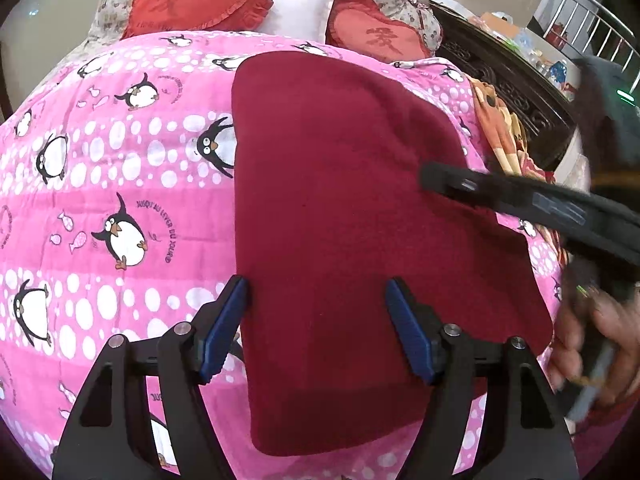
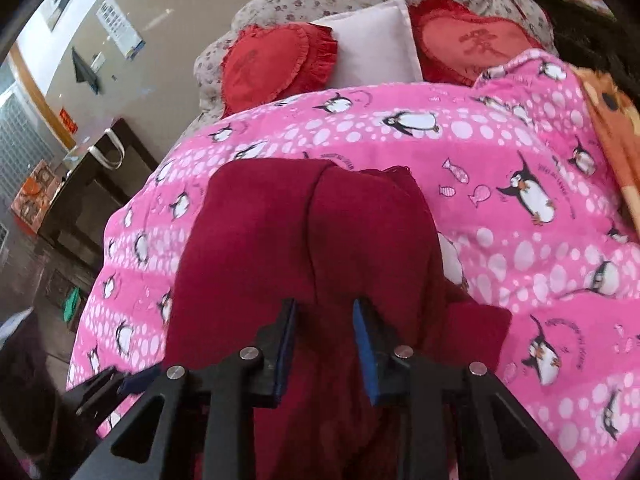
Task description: Fold small clothes
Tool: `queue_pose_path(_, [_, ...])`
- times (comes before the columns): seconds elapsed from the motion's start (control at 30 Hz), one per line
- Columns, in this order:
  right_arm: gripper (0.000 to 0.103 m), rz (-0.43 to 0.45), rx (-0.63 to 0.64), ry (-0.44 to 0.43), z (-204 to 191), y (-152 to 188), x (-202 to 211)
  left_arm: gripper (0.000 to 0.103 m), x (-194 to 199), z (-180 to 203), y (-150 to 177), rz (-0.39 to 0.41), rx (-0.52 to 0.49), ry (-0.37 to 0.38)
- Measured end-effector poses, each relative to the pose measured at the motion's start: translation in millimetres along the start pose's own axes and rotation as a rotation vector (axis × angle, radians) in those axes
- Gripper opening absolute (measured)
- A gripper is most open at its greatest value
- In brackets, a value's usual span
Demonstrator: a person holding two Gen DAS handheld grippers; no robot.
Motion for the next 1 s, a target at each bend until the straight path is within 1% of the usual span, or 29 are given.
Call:
queue_pose_path(0.13, [0.029,0.004,0.05,-0.006,-17,20,30,0.072,0,-1,0,0.002,0.003,0.004])
queue_pose_path(0.2, [0.03,0.011,0.071,0.006,-18,33,38,0.072,0,-1,1,0.005,0.002,0.005])
queue_pose_path(0.27, [0.03,0.013,0.082,0.041,-11,46,37,0.072,0,-1,2,0.006,0.002,0.006])
queue_pose_path(0.33, [0.032,-0.007,0.08,0.071,1,60,23,0.073,-2,0,4,-0.005,-0.001,0.009])
queue_pose_path(0.4, [0.032,-0.001,0.063,0.051,8,63,18,0.073,1,0,4,-0.015,-0.003,0.034])
queue_pose_path(0.47, [0.035,0.027,0.037,0.001,9,58,28,0.073,4,-4,-1,-0.023,0.02,0.092])
queue_pose_path(0.5, [0.049,0.044,0.026,-0.012,10,56,34,0.073,4,-8,-4,-0.024,0.039,0.116])
queue_pose_path(0.53, [0.066,0.067,0.01,-0.008,14,53,41,0.077,3,-13,-8,-0.025,0.063,0.132])
queue_pose_path(0.6, [0.085,0.135,-0.043,-0.003,28,46,53,0.078,-3,-22,-13,-0.026,0.115,0.156])
queue_pose_path(0.63, [0.088,0.159,-0.069,-0.011,35,44,55,0.078,-7,-24,-15,-0.03,0.139,0.175])
queue_pose_path(0.7, [0.089,0.151,-0.113,-0.035,47,41,46,0.079,-17,-24,-16,-0.052,0.171,0.211])
queue_pose_path(0.73, [0.089,0.117,-0.131,-0.062,51,40,36,0.081,-23,-21,-15,-0.068,0.182,0.225])
queue_pose_path(0.8, [0.089,0.064,-0.173,-0.136,53,40,17,0.086,-31,-16,-14,-0.079,0.192,0.244])
queue_pose_path(0.83, [0.089,0.042,-0.201,-0.198,50,40,8,0.089,-37,-13,-13,-0.086,0.196,0.254])
queue_pose_path(0.9, [0.089,0.014,-0.229,-0.287,41,39,-7,0.089,-44,-10,-12,-0.105,0.209,0.276])
queue_pose_path(0.93, [0.089,-0.001,-0.225,-0.304,33,41,-14,0.089,-46,-9,-12,-0.112,0.204,0.281])
queue_pose_path(0.97, [0.087,-0.008,-0.209,-0.292,26,42,-20,0.087,-44,-9,-13,-0.115,0.198,0.282])
queue_pose_path(1.0, [0.075,-0.006,-0.191,-0.274,20,42,-21,0.08,-41,-10,-13,-0.12,0.193,0.286])
Point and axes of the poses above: each gripper's, at about its wrist camera, not at the fingertips, and x roughly against the way its jaws point, z to its right, y to its underside, the point moved 9 cm from there along -x, roughly the way its jaws point, and after that the axes turned 2 degrees about x, right-handed, at the moved point
